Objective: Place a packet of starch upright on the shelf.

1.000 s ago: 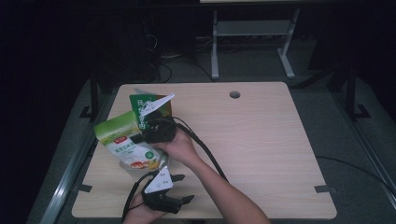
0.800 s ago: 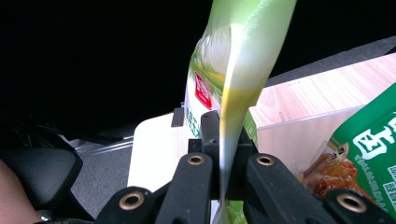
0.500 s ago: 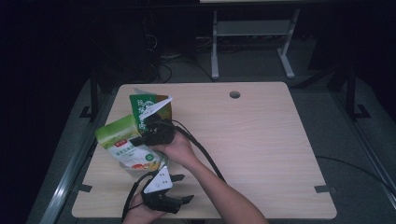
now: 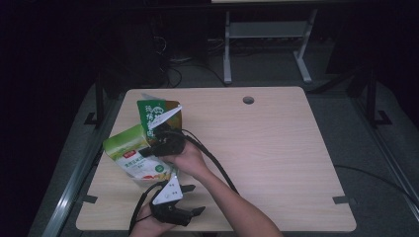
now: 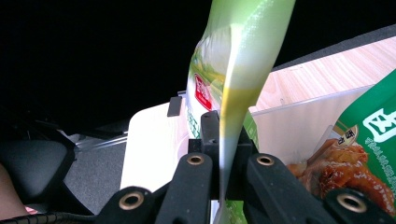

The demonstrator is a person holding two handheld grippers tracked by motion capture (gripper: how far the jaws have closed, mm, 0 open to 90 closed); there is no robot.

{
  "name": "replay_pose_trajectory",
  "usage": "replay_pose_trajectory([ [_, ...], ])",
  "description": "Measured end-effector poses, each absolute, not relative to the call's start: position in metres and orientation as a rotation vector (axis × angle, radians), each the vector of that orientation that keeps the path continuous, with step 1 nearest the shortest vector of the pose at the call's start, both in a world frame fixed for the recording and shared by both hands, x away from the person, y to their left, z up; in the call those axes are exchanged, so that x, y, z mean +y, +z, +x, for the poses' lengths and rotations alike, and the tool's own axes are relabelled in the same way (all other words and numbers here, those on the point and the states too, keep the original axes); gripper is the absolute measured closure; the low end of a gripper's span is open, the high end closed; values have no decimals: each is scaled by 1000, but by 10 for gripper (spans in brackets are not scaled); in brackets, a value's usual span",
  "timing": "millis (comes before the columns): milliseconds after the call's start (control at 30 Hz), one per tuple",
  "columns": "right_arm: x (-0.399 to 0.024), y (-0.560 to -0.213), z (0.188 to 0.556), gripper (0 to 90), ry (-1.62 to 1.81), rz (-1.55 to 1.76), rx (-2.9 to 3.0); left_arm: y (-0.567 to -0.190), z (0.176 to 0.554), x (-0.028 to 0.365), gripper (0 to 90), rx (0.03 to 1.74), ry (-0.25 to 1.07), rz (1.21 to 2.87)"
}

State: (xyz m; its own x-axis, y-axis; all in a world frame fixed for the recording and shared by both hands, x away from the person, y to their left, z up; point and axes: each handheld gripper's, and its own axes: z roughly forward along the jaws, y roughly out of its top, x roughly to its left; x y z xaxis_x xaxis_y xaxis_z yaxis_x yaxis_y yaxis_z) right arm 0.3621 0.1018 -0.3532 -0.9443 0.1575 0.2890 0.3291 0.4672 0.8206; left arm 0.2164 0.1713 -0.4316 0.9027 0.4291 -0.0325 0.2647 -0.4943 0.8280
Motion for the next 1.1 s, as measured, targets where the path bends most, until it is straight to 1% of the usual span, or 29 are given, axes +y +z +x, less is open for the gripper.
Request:
replay_pose_trajectory([
  [300, 100, -360, 364, 891, -1452, -434, -2548, -432, 216, 172, 280, 509, 215, 2114],
  [400, 99, -362, 364, 881, -1439, -434, -2550, -433, 217, 172, 280, 509, 213, 2117],
  [567, 98, -359, 363, 840, -1421, -407, -2599, -433, 217, 171, 280, 507, 211, 2122],
  [633, 98, -359, 362, 839, -1416, -404, -2602, -433, 217, 170, 279, 508, 212, 2115],
  [1100, 88, -361, 360, 884, -1380, -399, -2669, -433, 217, 171, 279, 519, 212, 2117],
])
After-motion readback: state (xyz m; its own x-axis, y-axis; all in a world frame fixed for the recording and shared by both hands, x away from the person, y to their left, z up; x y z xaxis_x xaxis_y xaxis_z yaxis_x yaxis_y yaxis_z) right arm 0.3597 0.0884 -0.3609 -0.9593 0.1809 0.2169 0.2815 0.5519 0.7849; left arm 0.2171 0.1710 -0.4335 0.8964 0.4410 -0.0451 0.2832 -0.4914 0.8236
